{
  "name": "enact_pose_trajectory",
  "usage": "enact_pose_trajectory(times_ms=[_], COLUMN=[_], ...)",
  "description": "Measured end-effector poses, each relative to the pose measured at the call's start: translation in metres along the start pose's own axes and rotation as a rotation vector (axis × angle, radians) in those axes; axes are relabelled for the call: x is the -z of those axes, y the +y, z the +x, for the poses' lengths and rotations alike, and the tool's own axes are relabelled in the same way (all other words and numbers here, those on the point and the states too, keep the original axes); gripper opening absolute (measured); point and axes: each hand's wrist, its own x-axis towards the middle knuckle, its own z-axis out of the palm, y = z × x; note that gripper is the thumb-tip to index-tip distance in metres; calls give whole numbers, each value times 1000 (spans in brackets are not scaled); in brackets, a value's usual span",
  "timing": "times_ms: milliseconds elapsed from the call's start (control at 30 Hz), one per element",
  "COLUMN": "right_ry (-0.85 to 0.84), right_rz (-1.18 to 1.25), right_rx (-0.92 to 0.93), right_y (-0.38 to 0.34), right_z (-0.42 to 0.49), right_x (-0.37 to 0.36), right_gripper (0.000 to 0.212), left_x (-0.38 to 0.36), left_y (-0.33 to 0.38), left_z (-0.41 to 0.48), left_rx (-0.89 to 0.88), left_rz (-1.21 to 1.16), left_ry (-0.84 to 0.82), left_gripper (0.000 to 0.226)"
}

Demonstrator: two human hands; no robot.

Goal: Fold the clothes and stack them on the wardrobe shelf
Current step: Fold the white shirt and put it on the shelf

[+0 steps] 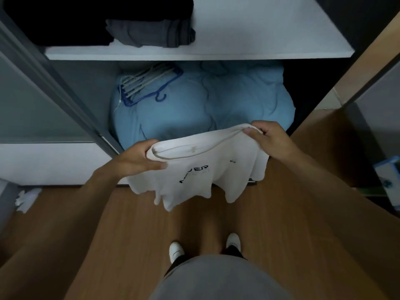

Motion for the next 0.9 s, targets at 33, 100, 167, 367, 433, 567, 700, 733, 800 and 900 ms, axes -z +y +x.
enact_pose_trajectory(times_ms=[33, 100, 167, 367, 433, 567, 700, 733, 800, 900], right_ry=[12, -29, -188, -272, -142, 116, 259, 252, 253, 250], right_rz=[19, 64, 59, 44, 22, -327, -442, -406, -337, -302], right_rx=[-20, -76, -144, -188, -117, -88, -186, -200, -243, -323], right_y=[0, 3, 4, 9, 10, 14, 3, 1, -2, -7], right_z=[-1, -3, -3, 4, 6, 4, 3, 3, 3, 3], right_x=[-4, -9, -6, -6, -11, -20, -31, -34, -41, -52], right_gripper=[40, 42, 37, 24, 32, 54, 59, 58, 56, 50], left_x=[-6, -13, -11, -4, -8, -12, -30, -35, -43, -53], left_y=[-3, -8, -9, -11, -13, 3, 31, 36, 42, 47], left_z=[-1, -2, -3, -3, -7, -12, -1, 3, 9, 14], left_rx=[2, 34, 50, 97, 90, -48, 62, 115, 196, 233], left_rz=[-17, -66, -134, -55, 79, 297, 69, -48, -223, -269], left_ry=[62, 220, 362, 499, 530, 648, 609, 576, 510, 442], left_gripper=[23, 11, 19, 36, 40, 54, 77, 79, 76, 58])
